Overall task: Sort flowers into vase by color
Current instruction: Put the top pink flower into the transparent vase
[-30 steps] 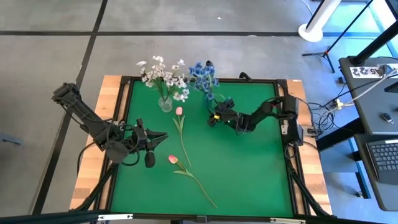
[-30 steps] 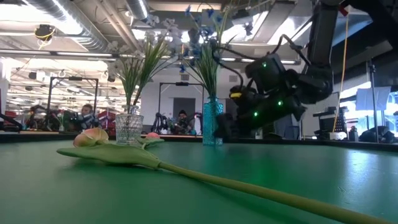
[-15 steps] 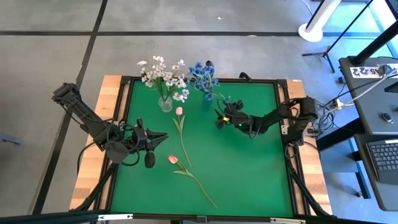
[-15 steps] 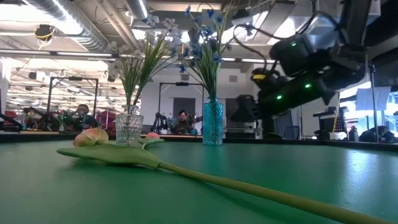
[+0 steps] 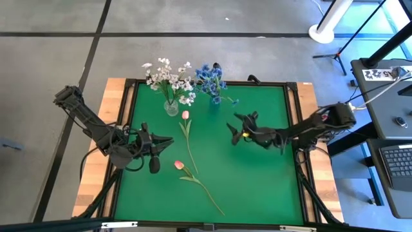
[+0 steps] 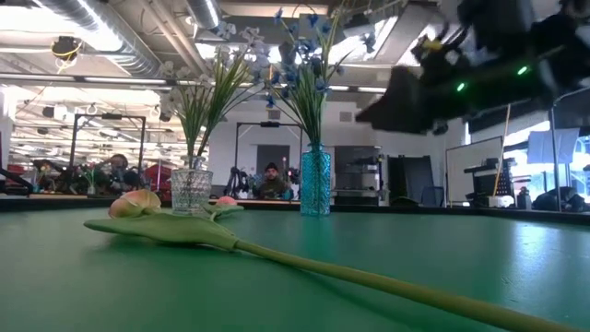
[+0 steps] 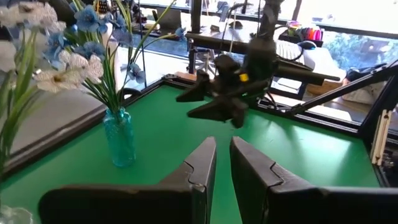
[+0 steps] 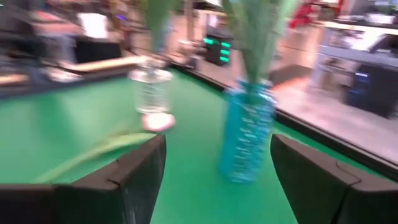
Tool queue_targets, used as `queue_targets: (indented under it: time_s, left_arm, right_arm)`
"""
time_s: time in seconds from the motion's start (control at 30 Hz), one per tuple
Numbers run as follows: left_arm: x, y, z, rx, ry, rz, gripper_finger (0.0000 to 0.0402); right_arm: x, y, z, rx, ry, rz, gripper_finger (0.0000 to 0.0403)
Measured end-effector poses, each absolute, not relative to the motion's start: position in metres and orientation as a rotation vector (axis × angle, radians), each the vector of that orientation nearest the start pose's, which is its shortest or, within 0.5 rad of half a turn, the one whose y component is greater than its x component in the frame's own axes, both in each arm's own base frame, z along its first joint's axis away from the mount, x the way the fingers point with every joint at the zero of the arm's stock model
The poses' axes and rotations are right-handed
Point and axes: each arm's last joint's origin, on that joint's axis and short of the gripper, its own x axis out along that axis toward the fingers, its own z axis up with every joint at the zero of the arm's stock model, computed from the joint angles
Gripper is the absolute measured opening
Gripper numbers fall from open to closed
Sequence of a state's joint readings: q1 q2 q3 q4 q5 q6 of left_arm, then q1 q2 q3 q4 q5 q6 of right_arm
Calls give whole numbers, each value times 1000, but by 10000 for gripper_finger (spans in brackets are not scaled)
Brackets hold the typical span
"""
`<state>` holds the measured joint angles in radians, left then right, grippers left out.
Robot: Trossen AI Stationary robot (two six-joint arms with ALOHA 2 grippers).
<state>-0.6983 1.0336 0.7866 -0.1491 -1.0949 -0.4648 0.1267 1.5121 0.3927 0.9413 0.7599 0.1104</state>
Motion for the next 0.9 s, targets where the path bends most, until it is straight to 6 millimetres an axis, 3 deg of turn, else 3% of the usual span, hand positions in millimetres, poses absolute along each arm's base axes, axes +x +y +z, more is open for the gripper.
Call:
queue_targets:
  time_s: [0.23, 0.4, 0.7, 0.9]
  left_arm:
    - [180, -109, 285, -227, 213, 485, 44]
    - [197, -98, 260, -319, 346, 541, 44]
    - [225, -85, 225, -444, 538, 610, 44]
    - [240, -68, 205, -617, 594, 725, 44]
  right_arm:
    - [254, 62, 177, 56, 67, -439, 287]
    - [273, 87, 191, 36, 122, -379, 287]
    - [327, 96, 200, 182, 376, -410, 287]
    - [348, 98, 198, 112, 498, -443, 287]
